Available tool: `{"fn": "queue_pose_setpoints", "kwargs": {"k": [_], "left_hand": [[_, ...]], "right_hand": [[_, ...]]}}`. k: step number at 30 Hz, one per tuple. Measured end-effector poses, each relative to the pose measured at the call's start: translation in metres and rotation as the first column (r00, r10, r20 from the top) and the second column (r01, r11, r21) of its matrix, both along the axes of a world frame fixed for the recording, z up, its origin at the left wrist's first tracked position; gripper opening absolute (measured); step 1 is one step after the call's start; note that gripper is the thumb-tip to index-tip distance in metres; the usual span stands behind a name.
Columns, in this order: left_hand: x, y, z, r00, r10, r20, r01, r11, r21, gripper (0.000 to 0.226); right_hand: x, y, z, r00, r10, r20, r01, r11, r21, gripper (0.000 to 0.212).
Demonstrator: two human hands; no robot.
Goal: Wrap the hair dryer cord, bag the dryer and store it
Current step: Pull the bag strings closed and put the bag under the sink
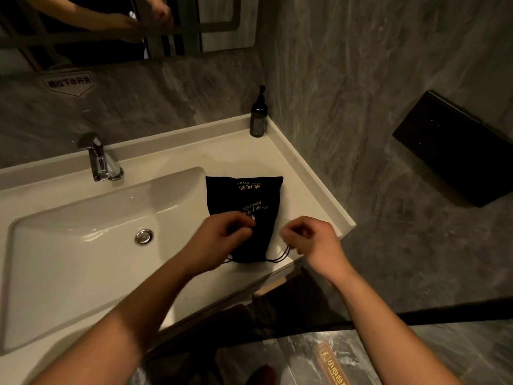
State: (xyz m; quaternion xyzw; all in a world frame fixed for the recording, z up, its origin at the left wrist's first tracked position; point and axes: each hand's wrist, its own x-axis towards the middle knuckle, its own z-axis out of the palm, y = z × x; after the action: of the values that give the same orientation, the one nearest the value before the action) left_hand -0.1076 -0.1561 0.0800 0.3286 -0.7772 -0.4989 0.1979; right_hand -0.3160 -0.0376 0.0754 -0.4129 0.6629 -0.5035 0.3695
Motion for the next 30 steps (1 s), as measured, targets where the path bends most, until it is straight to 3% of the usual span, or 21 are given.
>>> {"fn": "queue_pose_setpoints", "kwargs": {"k": [2,4,7,10,13,15,16,18,20,22,26,28,30], "left_hand": [[-0.02,0.0,0.003,0.992,-0.127,-0.024,0.128,0.988,0.088,0.032],[-0.03,-0.002,0.005,0.977,-0.192,-0.097,0.206,0.966,0.156,0.034],[-0.034,-0.008,0.004,0.978,-0.138,-0.155,0.167,0.968,0.188,0.027],[-0.039,-0.014,0.004,0.991,-0.051,-0.127,0.067,0.99,0.122,0.013],[-0.039,-0.027,0.01,0.991,-0.008,-0.134,0.027,0.99,0.141,0.018],[-0.039,-0.039,0.017,0.986,0.005,-0.168,0.029,0.98,0.196,0.019],[-0.04,-0.047,0.021,0.982,0.016,-0.188,0.028,0.973,0.23,0.019],[-0.045,-0.061,0.03,0.97,0.055,-0.236,0.024,0.948,0.317,0.017],[-0.052,-0.078,0.036,0.954,0.108,-0.28,0.019,0.909,0.415,0.016],[-0.06,-0.094,0.037,0.949,0.158,-0.273,-0.012,0.885,0.466,0.017],[-0.071,-0.129,0.016,0.946,0.283,-0.161,-0.183,0.872,0.455,0.025],[-0.07,-0.146,-0.007,0.961,0.273,-0.036,-0.249,0.915,0.318,0.029],[-0.065,-0.158,-0.036,0.97,0.186,0.156,-0.202,0.975,0.088,0.029]], "right_hand": [[0.017,-0.014,0.014,0.996,0.083,0.01,-0.083,0.996,-0.04,0.015],[0.025,-0.025,0.021,0.998,0.048,-0.037,-0.051,0.996,-0.077,0.015],[0.026,-0.034,0.021,0.995,-0.041,-0.092,0.034,0.996,-0.081,0.02],[0.021,-0.039,0.019,0.998,-0.071,0.001,0.07,0.992,-0.105,0.012],[0.009,-0.036,-0.001,0.984,-0.174,0.038,0.176,0.982,-0.063,0.02],[0.004,-0.033,-0.024,0.996,-0.083,-0.043,0.086,0.993,0.074,0.023],[0.006,-0.031,-0.037,0.999,0.019,-0.042,-0.012,0.986,0.164,0.037],[0.019,-0.032,-0.059,0.983,0.168,0.079,-0.182,0.952,0.244,0.058],[0.036,-0.039,-0.075,0.967,0.21,0.145,-0.24,0.942,0.234,0.046],[0.047,-0.047,-0.088,0.978,0.179,0.102,-0.199,0.952,0.234,0.023],[0.053,-0.043,-0.1,0.992,-0.076,0.096,0.056,0.978,0.201,0.029],[0.053,-0.031,-0.104,0.965,-0.259,0.049,0.248,0.954,0.168,0.03],[0.056,-0.022,-0.107,0.917,-0.395,0.058,0.381,0.908,0.173,0.02]]}}
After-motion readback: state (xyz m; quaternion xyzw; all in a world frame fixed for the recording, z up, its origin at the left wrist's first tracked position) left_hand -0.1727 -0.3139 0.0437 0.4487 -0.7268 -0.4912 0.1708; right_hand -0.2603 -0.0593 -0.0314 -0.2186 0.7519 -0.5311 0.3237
